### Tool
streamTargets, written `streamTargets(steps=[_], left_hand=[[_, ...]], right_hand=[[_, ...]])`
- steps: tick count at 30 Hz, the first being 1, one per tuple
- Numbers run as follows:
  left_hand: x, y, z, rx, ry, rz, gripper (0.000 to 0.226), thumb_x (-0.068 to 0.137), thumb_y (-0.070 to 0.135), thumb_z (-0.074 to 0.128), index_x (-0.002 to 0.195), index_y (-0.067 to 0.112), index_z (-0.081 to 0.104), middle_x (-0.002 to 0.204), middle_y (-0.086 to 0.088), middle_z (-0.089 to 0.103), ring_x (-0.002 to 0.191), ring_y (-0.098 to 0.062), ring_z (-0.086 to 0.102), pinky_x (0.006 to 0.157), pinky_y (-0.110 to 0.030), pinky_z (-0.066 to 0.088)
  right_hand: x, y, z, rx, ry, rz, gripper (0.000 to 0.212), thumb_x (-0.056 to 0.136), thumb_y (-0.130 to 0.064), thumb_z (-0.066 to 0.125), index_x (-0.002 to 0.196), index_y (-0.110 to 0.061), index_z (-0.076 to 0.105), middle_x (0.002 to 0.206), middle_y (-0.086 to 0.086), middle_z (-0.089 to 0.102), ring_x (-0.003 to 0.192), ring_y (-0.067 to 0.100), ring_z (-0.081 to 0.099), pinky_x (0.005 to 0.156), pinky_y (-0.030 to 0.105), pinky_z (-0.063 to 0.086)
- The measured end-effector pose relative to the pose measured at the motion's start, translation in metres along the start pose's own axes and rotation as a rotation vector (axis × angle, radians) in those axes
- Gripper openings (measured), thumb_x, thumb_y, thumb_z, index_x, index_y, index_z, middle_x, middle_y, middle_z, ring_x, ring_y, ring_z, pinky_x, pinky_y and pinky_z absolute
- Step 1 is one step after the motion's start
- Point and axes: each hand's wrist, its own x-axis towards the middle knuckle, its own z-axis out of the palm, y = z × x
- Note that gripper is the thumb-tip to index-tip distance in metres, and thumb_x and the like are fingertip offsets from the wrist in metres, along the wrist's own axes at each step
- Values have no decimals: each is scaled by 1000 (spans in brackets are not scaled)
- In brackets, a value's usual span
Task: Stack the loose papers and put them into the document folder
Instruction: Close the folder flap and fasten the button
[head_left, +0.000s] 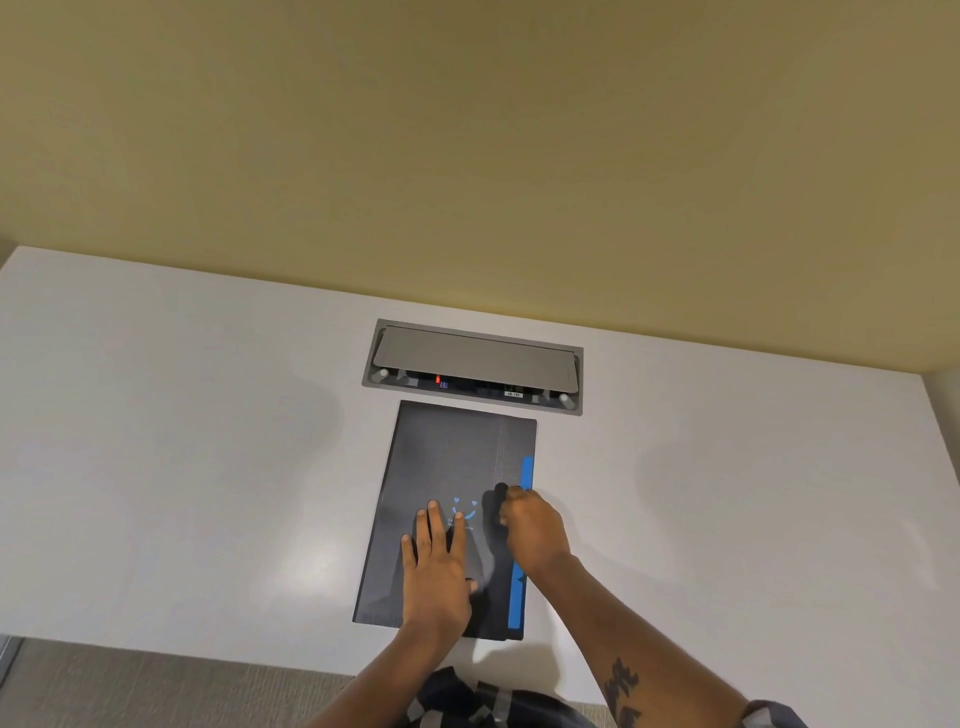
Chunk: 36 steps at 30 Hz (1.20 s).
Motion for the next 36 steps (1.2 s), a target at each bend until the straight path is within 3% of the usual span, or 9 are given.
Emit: streamTargets(steps=[2,4,6,8,10,13,18,32,36], left_hand=[[-2,-4,-5,-85,40,-10,93,99,41,61,166,27,-3,175,-8,-12,163,-30,-9,130,-60,6],[-2,-13,-14,-292,162,-40,87,97,38,65,166,25,12,173,-2,22,161,-22,20,130,-57,11],[0,-28,-25,-547,310,-108,78,94,27,71,161,24,32,150,3,59,141,-19,54,127,-53,24],[4,-48,-34,-671,428,-203,66,92,18,74,152,21,47,126,3,75,121,-26,68,112,-51,38],[8,-67,-39,-693,480,-293,56,92,13,72,145,17,55,125,-3,75,118,-33,68,102,-52,45],[9,-85,-37,-865,446,-350,52,95,11,69,145,9,54,141,-14,64,127,-37,62,110,-52,49],[15,-93,-32,-1017,323,-405,39,100,12,63,138,7,61,142,-15,64,128,-37,62,118,-47,44],[18,-119,-36,-1548,272,-614,28,102,19,59,127,10,68,131,-11,68,123,-32,61,112,-47,48],[14,-152,-38,-1593,298,-646,28,100,19,63,125,8,70,131,-13,69,124,-32,63,114,-48,48]], right_hand=[[-2,2,-2,16,4,-22,31,108,-19,58,135,-5,64,131,13,70,116,27,70,107,28,52],[-5,6,-4,50,22,-56,26,103,-16,65,125,-4,73,123,14,73,112,28,72,103,27,54],[-9,13,-7,150,124,-46,22,100,-17,72,115,-4,79,115,11,75,105,26,73,96,24,55],[-15,23,-10,243,243,37,20,99,-20,73,108,-4,79,107,9,75,95,22,70,86,17,50],[-20,34,-11,323,309,118,15,99,-15,72,95,-1,78,98,11,74,87,19,64,75,14,44],[-24,49,-10,447,296,199,23,98,-5,65,76,2,70,83,16,73,81,29,64,68,23,46],[-25,55,-6,763,200,293,19,97,1,60,90,4,77,98,18,78,78,29,69,87,49,65],[-28,30,11,861,84,245,21,97,4,62,95,-7,81,102,16,79,93,35,78,87,45,68],[-28,4,20,850,43,193,21,98,-5,66,89,-16,81,97,9,80,89,27,78,74,31,68]])
